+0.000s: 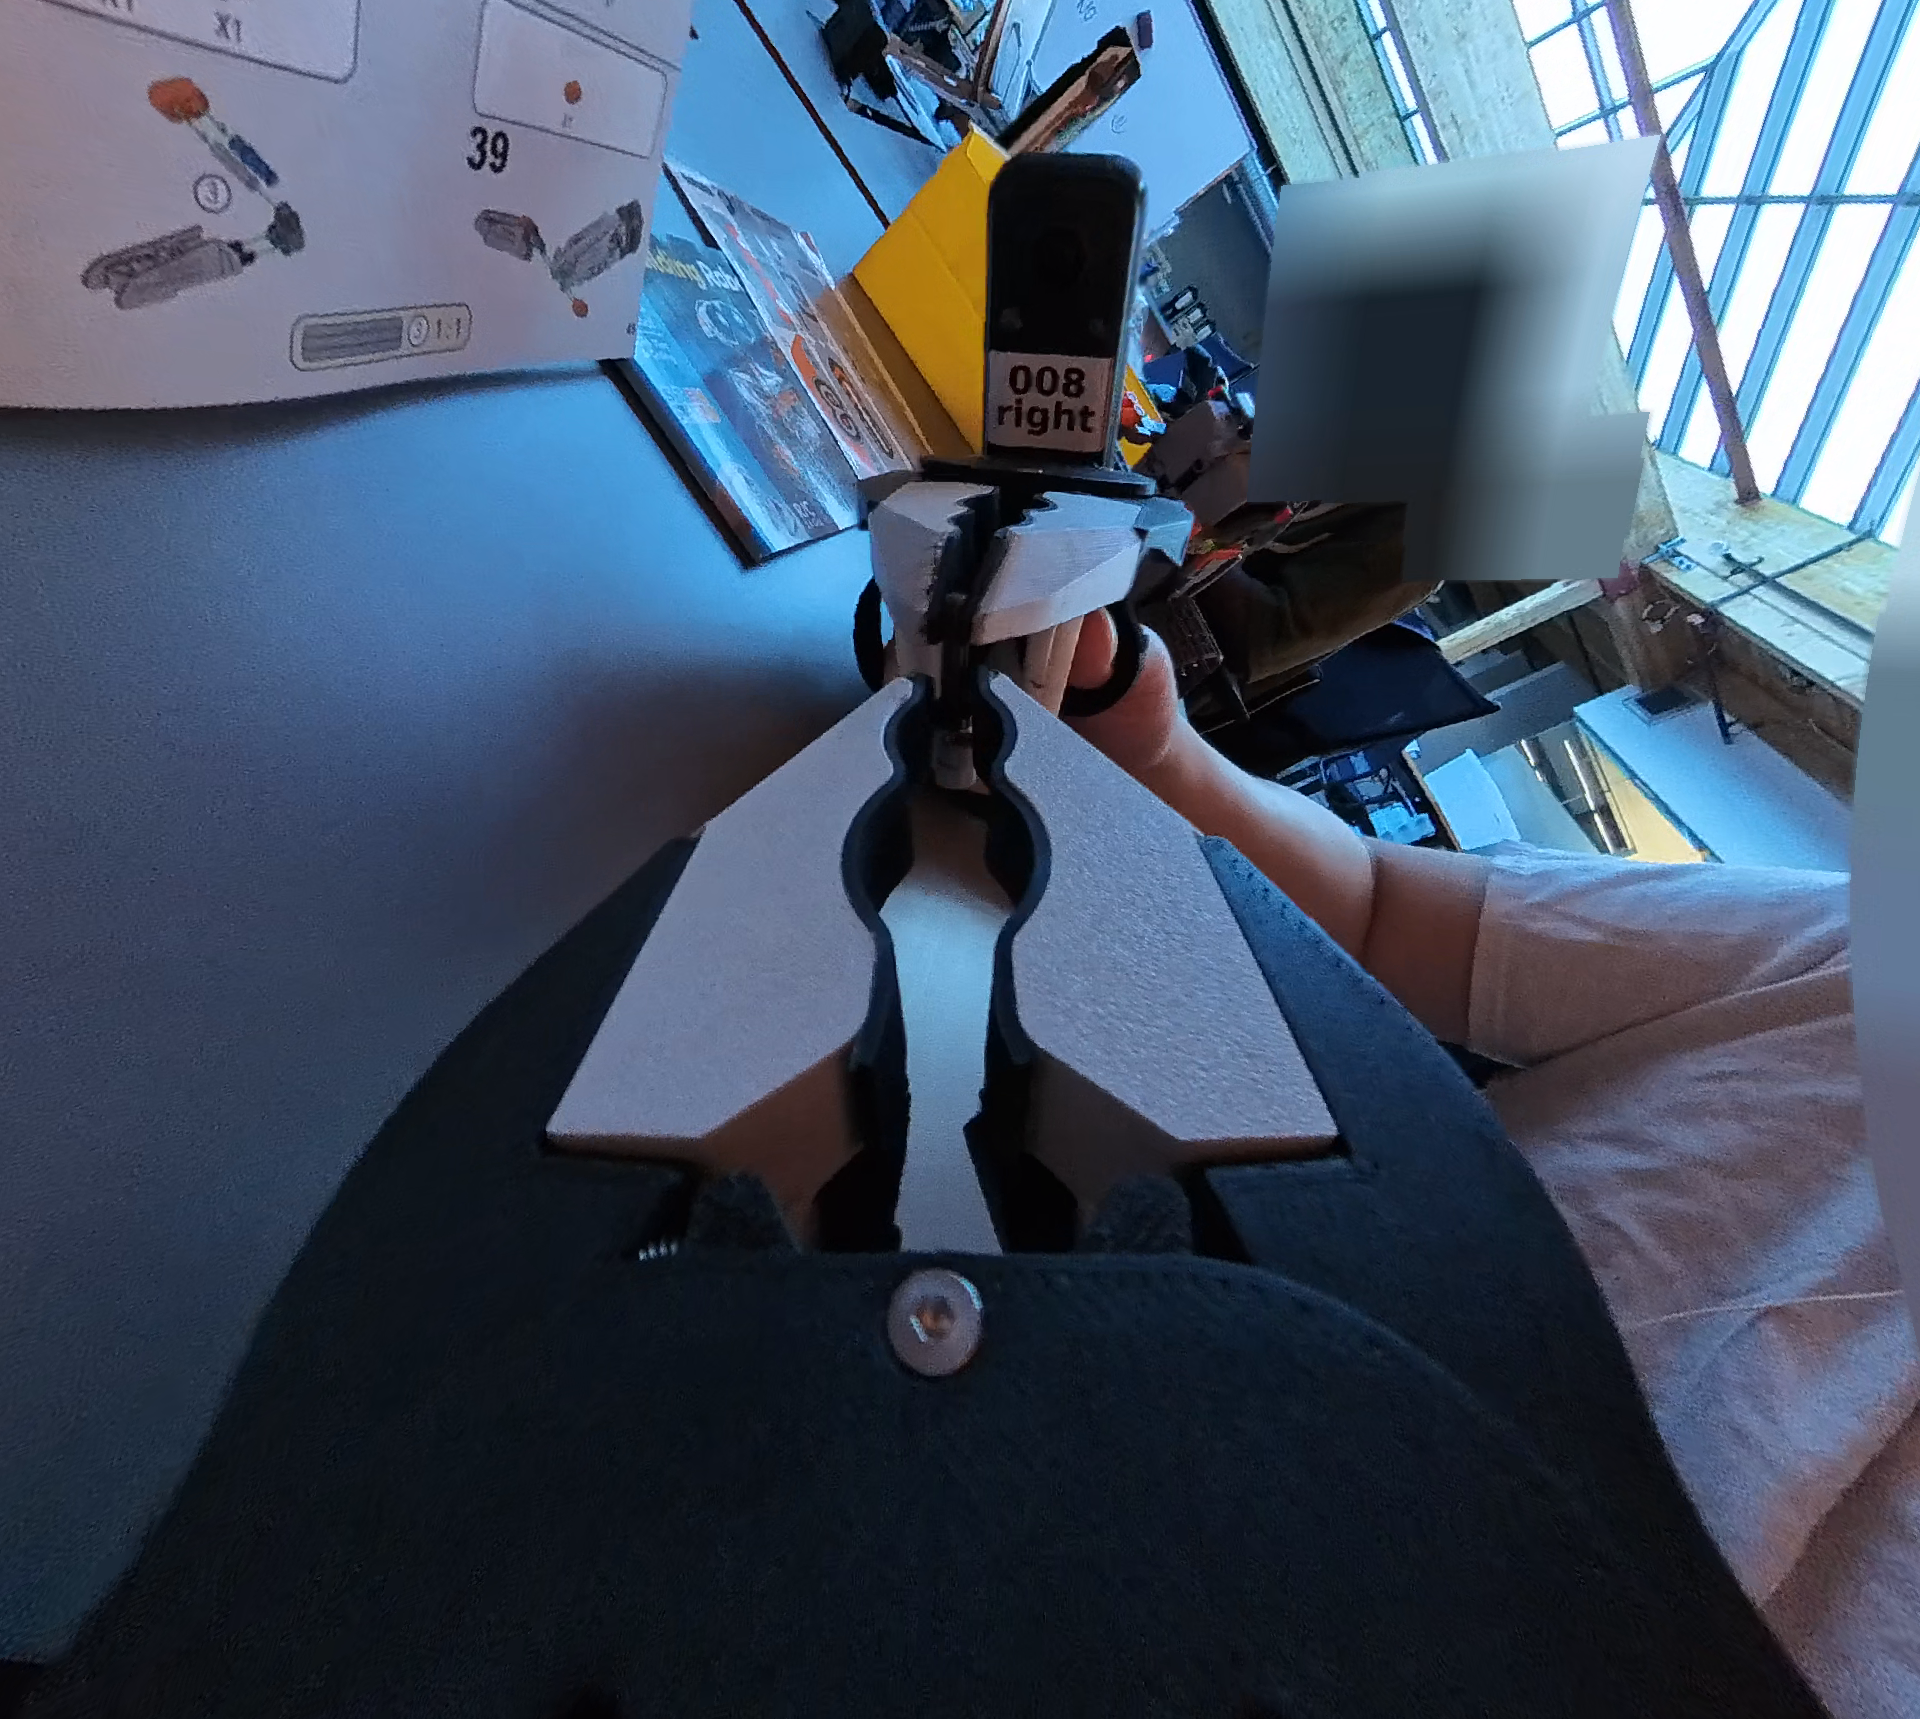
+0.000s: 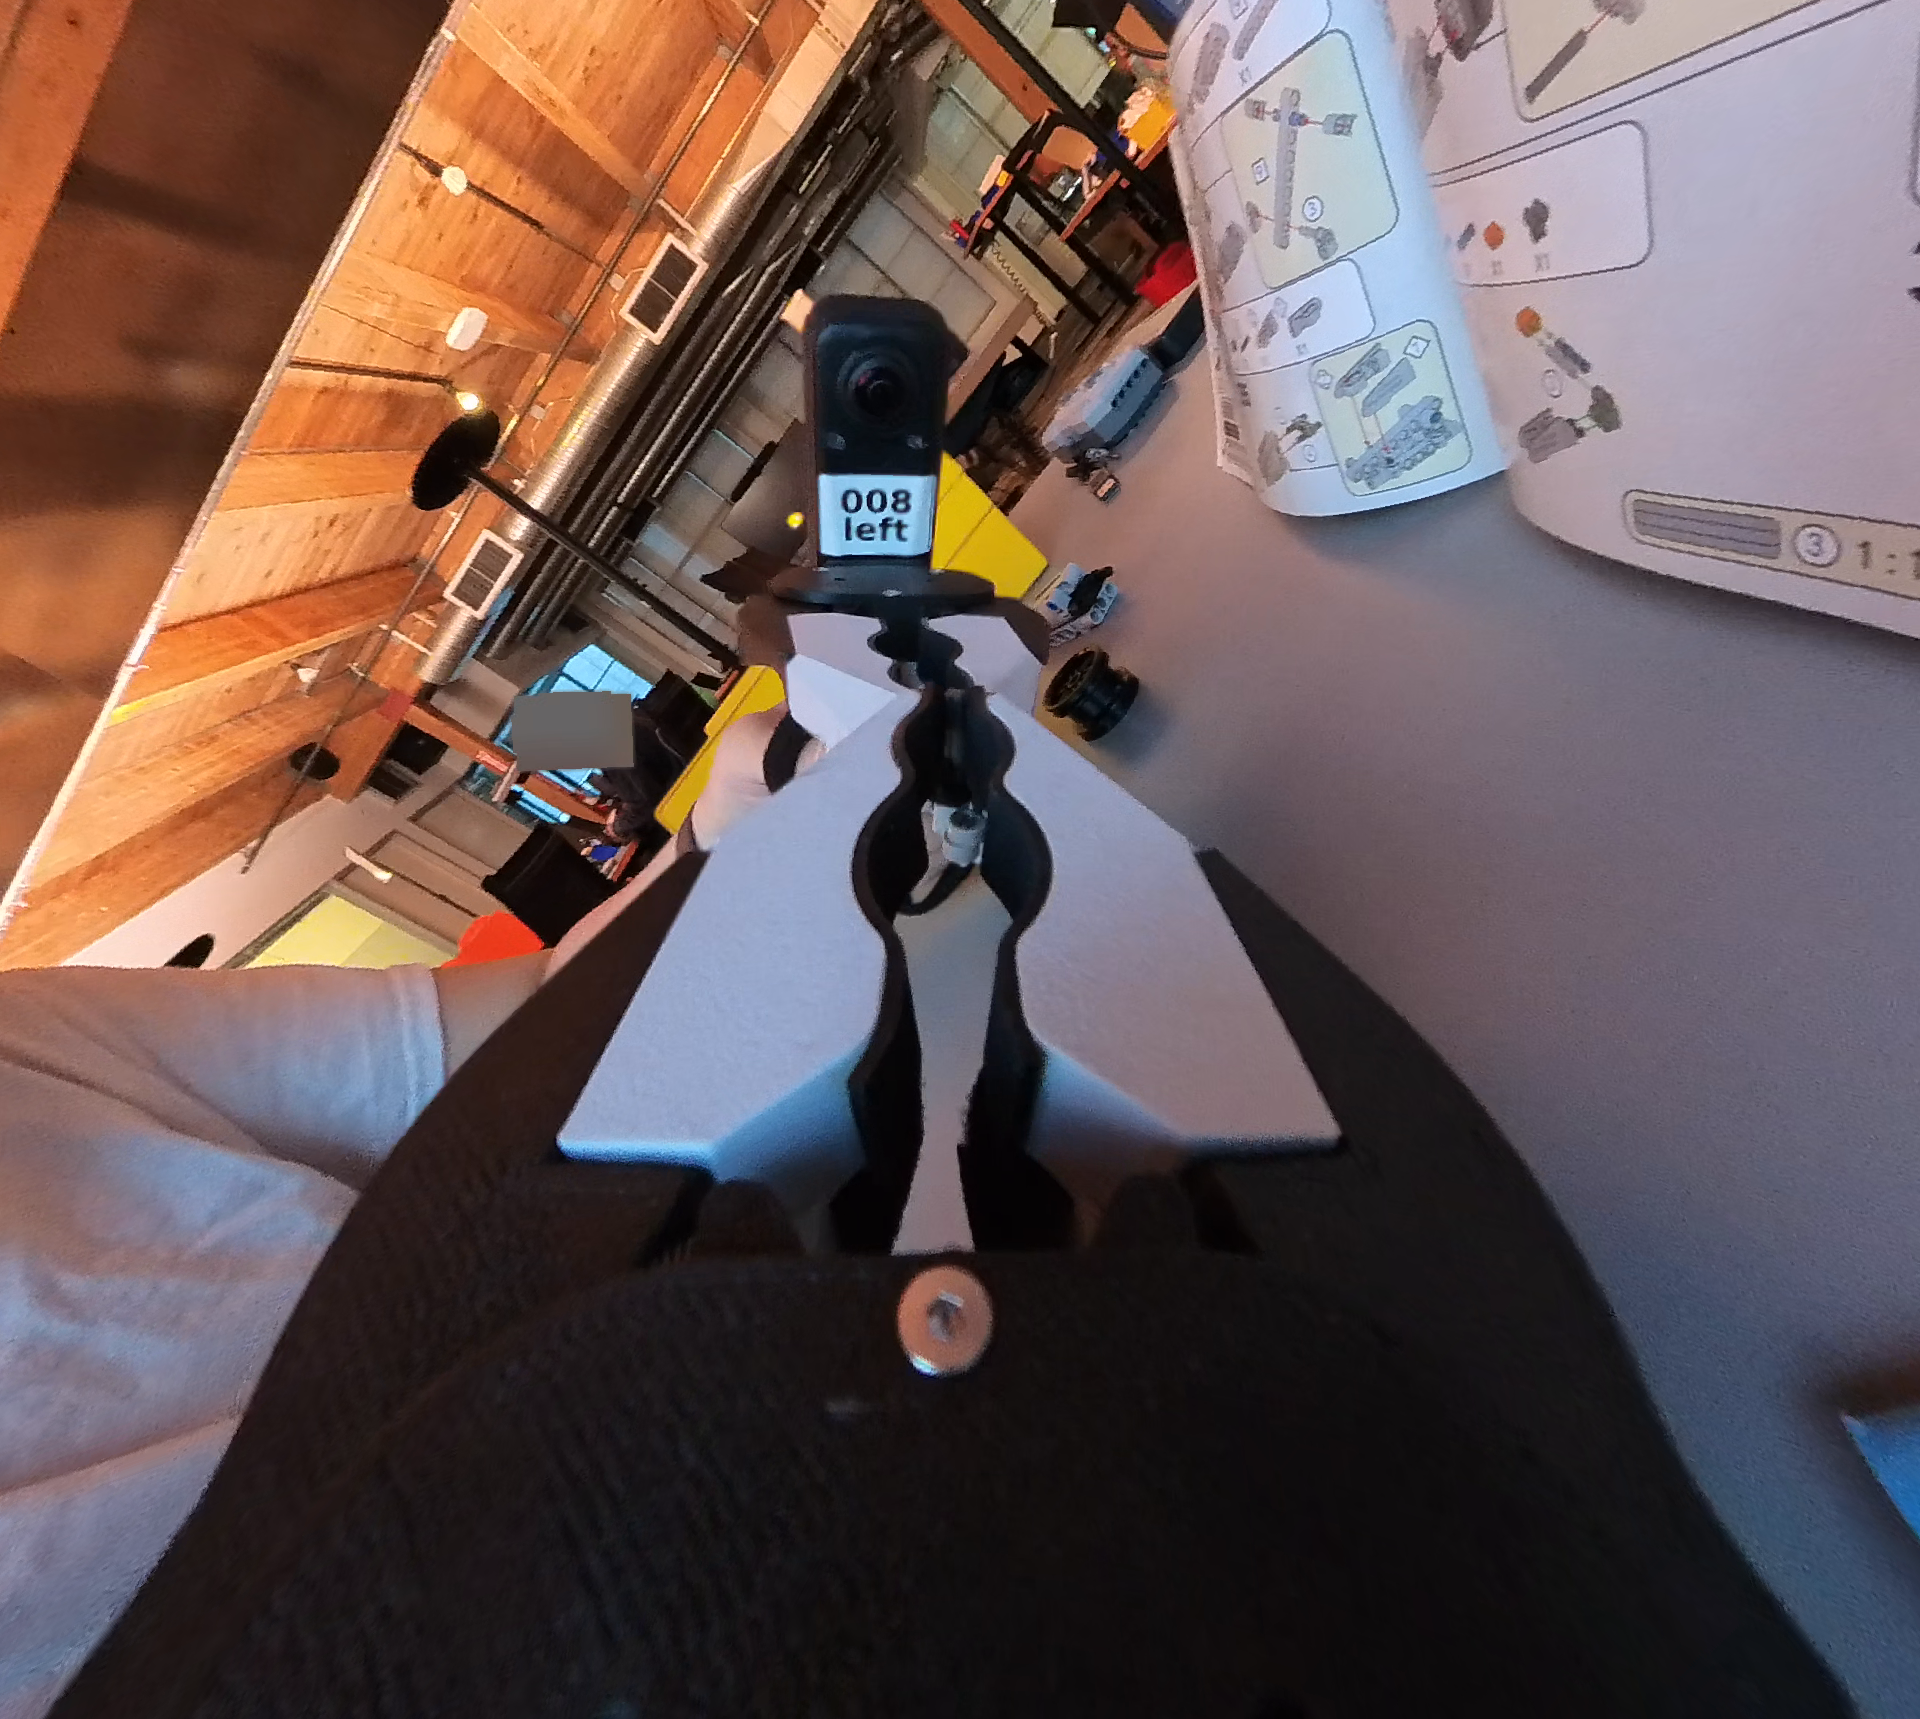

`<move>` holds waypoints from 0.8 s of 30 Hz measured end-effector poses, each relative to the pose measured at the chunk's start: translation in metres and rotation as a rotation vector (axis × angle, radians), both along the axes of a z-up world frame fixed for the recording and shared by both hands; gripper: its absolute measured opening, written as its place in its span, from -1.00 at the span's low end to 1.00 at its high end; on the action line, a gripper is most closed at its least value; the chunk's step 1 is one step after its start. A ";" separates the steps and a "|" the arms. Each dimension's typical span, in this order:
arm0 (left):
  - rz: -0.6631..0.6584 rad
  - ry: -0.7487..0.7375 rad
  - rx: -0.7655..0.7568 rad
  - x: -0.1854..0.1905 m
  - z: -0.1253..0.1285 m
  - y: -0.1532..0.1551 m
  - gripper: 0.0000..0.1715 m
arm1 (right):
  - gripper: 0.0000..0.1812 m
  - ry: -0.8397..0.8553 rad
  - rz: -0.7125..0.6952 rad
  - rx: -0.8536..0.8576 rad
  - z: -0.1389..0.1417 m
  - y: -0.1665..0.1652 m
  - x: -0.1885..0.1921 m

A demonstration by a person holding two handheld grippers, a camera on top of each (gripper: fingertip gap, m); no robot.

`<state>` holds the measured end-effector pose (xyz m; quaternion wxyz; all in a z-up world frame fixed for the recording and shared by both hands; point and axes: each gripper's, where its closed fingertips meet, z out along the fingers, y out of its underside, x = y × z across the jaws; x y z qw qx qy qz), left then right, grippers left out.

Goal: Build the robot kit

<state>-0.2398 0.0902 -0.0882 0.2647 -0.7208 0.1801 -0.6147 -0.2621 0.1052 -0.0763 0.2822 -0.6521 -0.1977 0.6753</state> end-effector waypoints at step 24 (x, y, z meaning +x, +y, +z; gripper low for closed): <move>0.005 -0.150 0.396 0.002 0.089 -0.022 -0.64 | -0.97 -0.010 -0.090 0.302 0.103 -0.022 0.027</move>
